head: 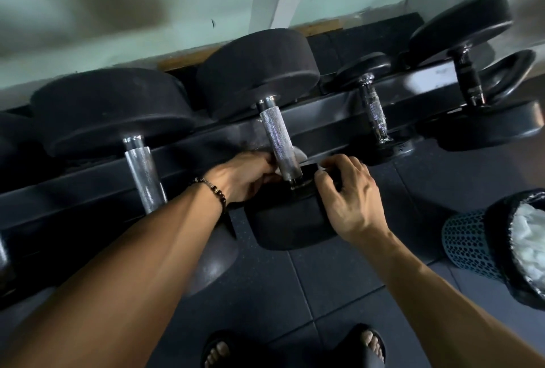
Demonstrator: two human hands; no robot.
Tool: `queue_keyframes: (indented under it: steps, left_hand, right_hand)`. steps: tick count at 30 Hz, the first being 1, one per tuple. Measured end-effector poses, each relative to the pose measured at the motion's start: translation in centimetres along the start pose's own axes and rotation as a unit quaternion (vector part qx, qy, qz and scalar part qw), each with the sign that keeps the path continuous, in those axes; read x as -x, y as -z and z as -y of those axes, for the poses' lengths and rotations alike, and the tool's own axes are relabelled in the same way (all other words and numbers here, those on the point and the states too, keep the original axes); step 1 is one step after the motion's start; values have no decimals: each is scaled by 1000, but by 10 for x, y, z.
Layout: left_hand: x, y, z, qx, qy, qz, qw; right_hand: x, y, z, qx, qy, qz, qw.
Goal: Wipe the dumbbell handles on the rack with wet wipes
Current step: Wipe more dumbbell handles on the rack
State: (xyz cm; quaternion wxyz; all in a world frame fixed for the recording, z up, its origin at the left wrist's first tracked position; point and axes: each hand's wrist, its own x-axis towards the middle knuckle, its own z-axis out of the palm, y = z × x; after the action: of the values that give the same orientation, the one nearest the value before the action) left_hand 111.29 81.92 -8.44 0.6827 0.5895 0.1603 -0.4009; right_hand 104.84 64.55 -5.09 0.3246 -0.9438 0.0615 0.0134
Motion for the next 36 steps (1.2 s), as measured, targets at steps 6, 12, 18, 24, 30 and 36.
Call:
queue_keyframes:
  steps: [6, 12, 18, 24, 30, 36]
  left_hand:
    - [17, 4, 2, -115, 31, -121, 985]
    - [21, -21, -20, -155, -148, -283, 935]
    - [27, -28, -3, -328, -146, -287, 888]
    - [19, -18, -23, -325, -246, -361, 839]
    - [23, -26, -7, -378, -298, -368, 795]
    - [3, -13, -28, -288, -318, -477, 767]
  right_hand:
    - [-1, 0, -1, -1, -6, 1, 1000]
    - [0, 0, -2, -2, -11, 4, 1000]
    - [0, -1, -3, -5, -5, 3, 1000]
    - [0, 1, -1, -16, -12, 7, 1000]
    - [0, 1, -2, -18, -14, 10, 1000]
    - [1, 1, -2, -24, -12, 9, 1000]
